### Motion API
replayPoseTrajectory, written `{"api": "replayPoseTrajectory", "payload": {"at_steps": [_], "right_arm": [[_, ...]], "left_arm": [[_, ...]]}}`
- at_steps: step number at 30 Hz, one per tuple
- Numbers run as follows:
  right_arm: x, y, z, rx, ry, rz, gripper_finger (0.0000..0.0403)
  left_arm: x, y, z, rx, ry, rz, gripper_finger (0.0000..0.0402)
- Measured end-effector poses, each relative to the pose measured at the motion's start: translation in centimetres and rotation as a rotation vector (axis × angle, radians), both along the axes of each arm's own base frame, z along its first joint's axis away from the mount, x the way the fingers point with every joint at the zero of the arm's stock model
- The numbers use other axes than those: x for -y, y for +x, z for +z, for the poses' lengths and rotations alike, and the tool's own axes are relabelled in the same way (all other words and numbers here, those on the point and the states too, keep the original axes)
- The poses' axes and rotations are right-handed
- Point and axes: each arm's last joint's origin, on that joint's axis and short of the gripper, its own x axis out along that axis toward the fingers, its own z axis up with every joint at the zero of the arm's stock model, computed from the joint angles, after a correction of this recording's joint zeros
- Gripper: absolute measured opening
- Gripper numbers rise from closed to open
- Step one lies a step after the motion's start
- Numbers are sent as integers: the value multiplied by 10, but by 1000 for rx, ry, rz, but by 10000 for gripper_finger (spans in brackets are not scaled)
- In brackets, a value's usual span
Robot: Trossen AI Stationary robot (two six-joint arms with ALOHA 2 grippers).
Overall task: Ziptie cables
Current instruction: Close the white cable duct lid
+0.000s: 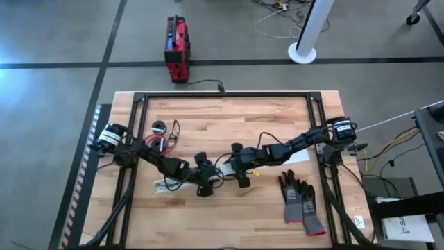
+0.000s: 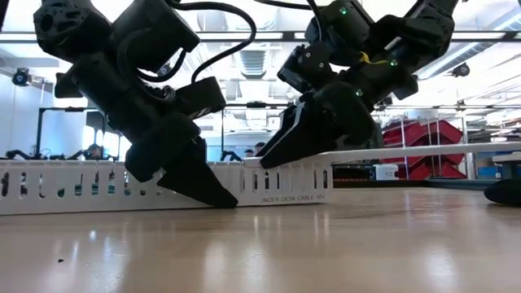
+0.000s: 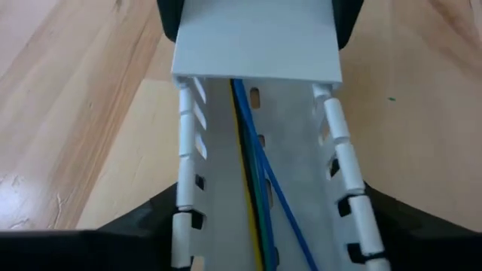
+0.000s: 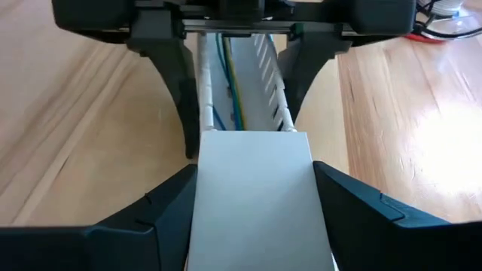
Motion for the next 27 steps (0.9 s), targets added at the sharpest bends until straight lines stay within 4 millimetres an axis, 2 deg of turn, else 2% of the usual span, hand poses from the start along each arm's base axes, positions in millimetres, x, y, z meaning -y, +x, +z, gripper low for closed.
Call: {"api": "replayPoseTrajectory", "payload": {"at_steps": [6, 13, 22, 27], "right_arm": [[1, 0, 0, -2, -32, 26, 220], [1, 3, 3, -46, -61, 47, 220], [10, 12, -5, -86, 11, 69, 221], [14, 13, -8, -95, 48, 72, 220]], "left_arm": [[1, 0, 0, -3, 14, -20, 216], [1, 0, 0, -8, 24, -38, 237], [2, 0, 1, 3, 24, -42, 224], [2, 0, 1, 1, 25, -44, 234]]}}
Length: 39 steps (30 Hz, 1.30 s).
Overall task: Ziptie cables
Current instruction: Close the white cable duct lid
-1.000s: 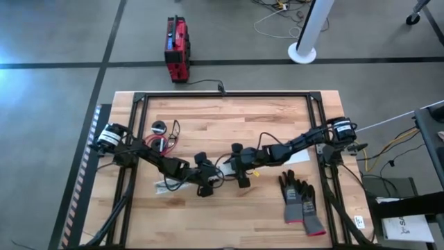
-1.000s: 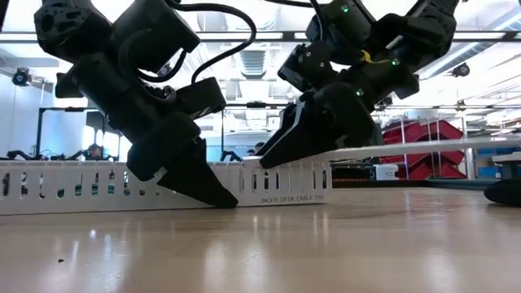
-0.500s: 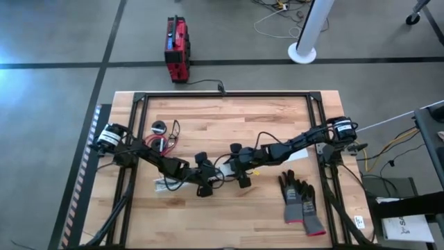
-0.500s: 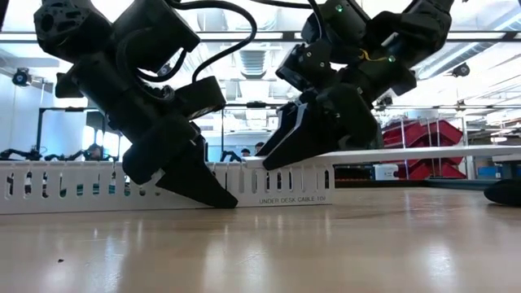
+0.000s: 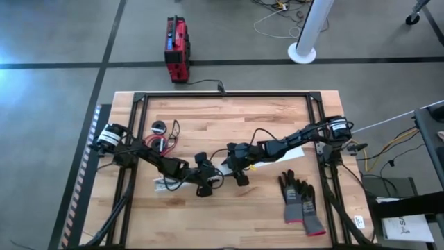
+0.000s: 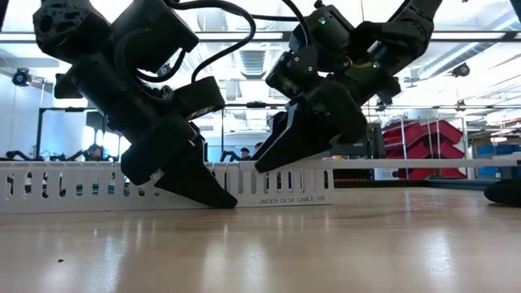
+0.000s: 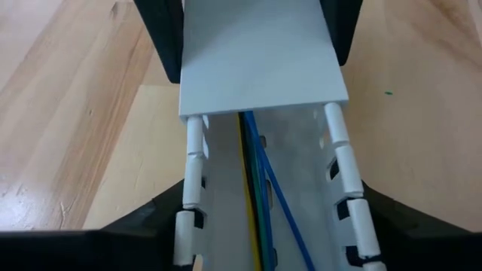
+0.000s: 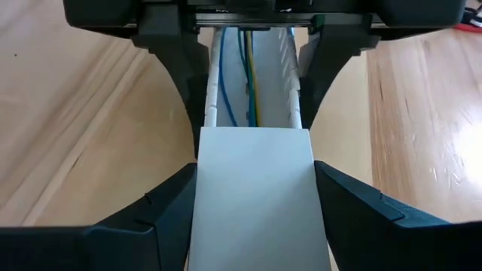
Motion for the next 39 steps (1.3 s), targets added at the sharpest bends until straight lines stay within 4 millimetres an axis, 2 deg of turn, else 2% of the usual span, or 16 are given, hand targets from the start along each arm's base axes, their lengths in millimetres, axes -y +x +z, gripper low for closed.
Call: {"api": "replayPoseTrajectory", "payload": {"at_steps": [10, 19, 29, 39], "right_arm": [[0, 1, 1, 24, 33, -2, 220], [-3, 2, 1, 47, 76, 84, 220], [-3, 5, 2, 76, 59, -7, 220], [-12, 34, -7, 76, 63, 23, 225]], "left_arm": [[0, 0, 0, 6, -3, 3, 230], [0, 1, 1, 13, -2, 7, 228], [0, 2, 2, 40, 0, 18, 234], [-4, 3, 5, 59, 22, 39, 227]]}}
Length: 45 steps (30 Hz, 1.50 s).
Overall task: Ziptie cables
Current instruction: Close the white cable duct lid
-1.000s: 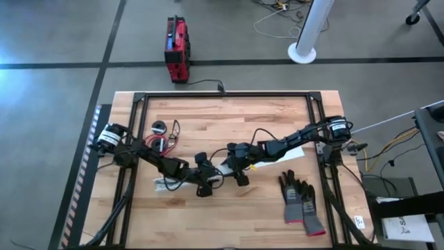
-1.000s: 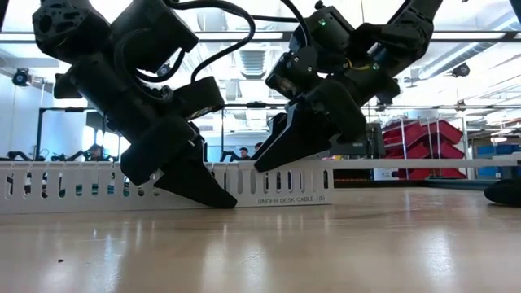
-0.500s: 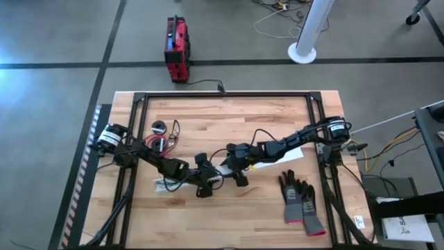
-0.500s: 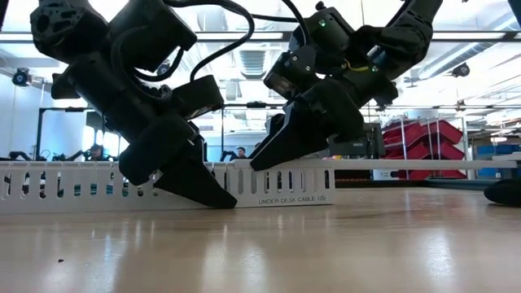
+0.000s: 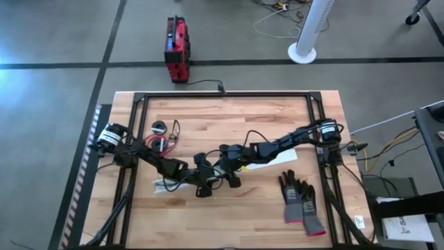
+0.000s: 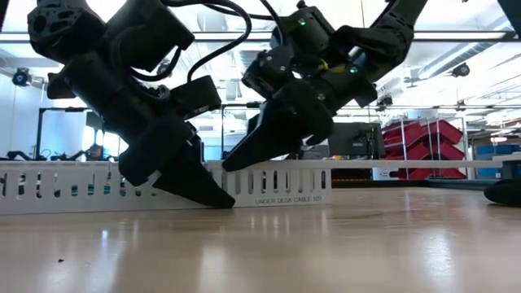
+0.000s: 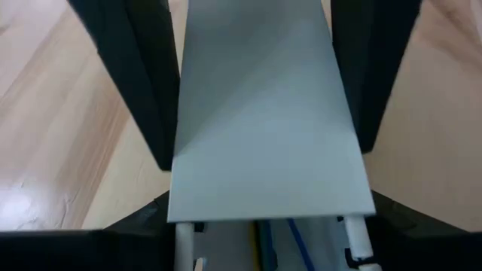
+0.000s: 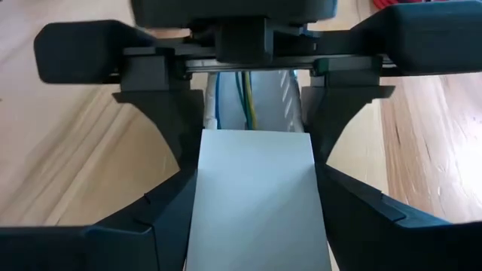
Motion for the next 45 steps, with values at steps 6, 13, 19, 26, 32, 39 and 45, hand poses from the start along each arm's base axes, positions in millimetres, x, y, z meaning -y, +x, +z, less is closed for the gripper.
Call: {"api": "replayPoseTrajectory", "payload": {"at_steps": [6, 13, 19, 26, 32, 39, 45], "right_arm": [[-1, 6, 6, 19, 9, -13, 220], [0, 6, 12, 34, -9, -36, 221], [2, 4, 10, 20, -19, -51, 220], [3, 2, 8, -4, -14, -46, 221], [4, 2, 7, -7, -13, -44, 220], [6, 2, 8, 0, -6, -54, 221], [6, 3, 9, 9, 24, -88, 220]], "left_arm": [[0, -1, 6, 6, 5, -6, 242], [-5, -12, 32, -31, 25, 2, 243], [-9, -31, 52, -74, -7, 47, 244], [-12, -53, 46, -85, -120, 92, 244], [-13, -65, 30, -37, -156, 93, 245], [-13, -74, 19, -10, -158, 73, 226], [-12, -69, 12, 12, -160, 78, 188]]}}
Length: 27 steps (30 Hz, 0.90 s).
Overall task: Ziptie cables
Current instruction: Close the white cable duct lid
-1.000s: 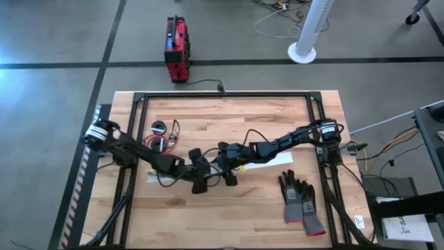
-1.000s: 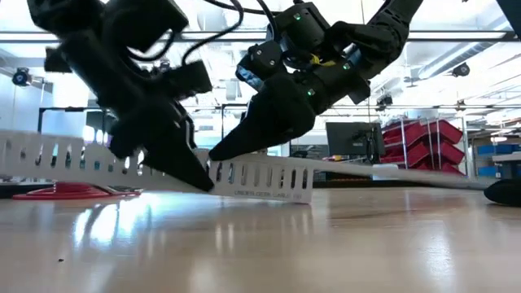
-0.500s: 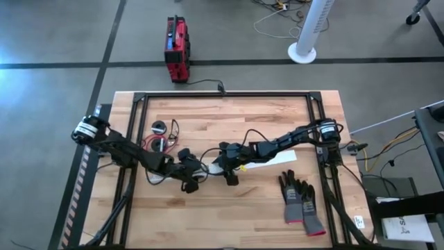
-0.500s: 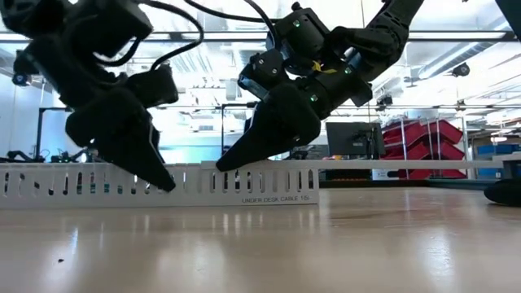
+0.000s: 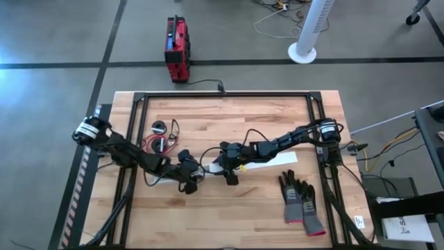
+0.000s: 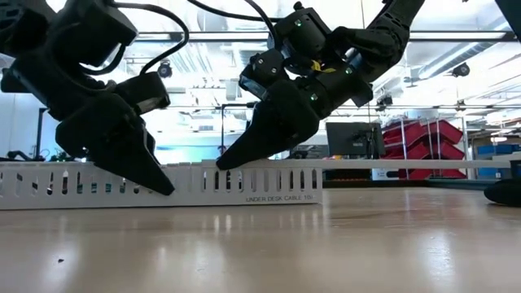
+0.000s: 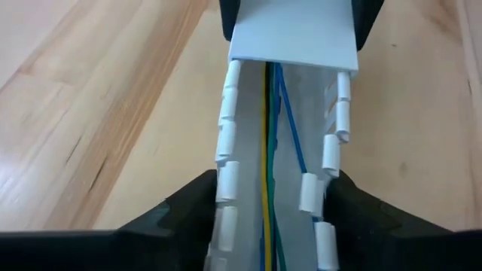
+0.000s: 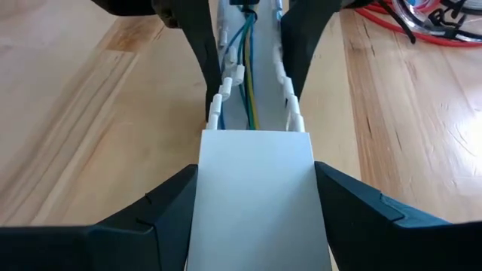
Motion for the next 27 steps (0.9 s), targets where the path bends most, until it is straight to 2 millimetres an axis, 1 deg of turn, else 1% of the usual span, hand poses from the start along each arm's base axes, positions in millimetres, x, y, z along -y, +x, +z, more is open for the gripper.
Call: {"api": "replayPoseTrajectory", "payload": {"at_steps": [4, 9, 13, 17, 21, 27], "right_arm": [[-1, 1, 1, 4, -9, 7, 221], [-1, 1, 1, 9, -29, 18, 220], [1, 1, 1, -15, -47, -62, 220], [3, 1, 1, -31, -33, -81, 223], [2, 3, 3, -15, -26, -35, 220], [1, 4, 3, -8, -69, 5, 223]], "left_arm": [[1, 3, -3, -7, 21, 11, 187], [1, 4, -4, -1, 26, 15, 209], [1, 5, -3, 10, 30, 18, 224], [1, 6, -2, 22, 31, 25, 237], [1, 6, -3, 20, 26, 24, 249], [1, 8, -7, 23, 27, 28, 267]]}}
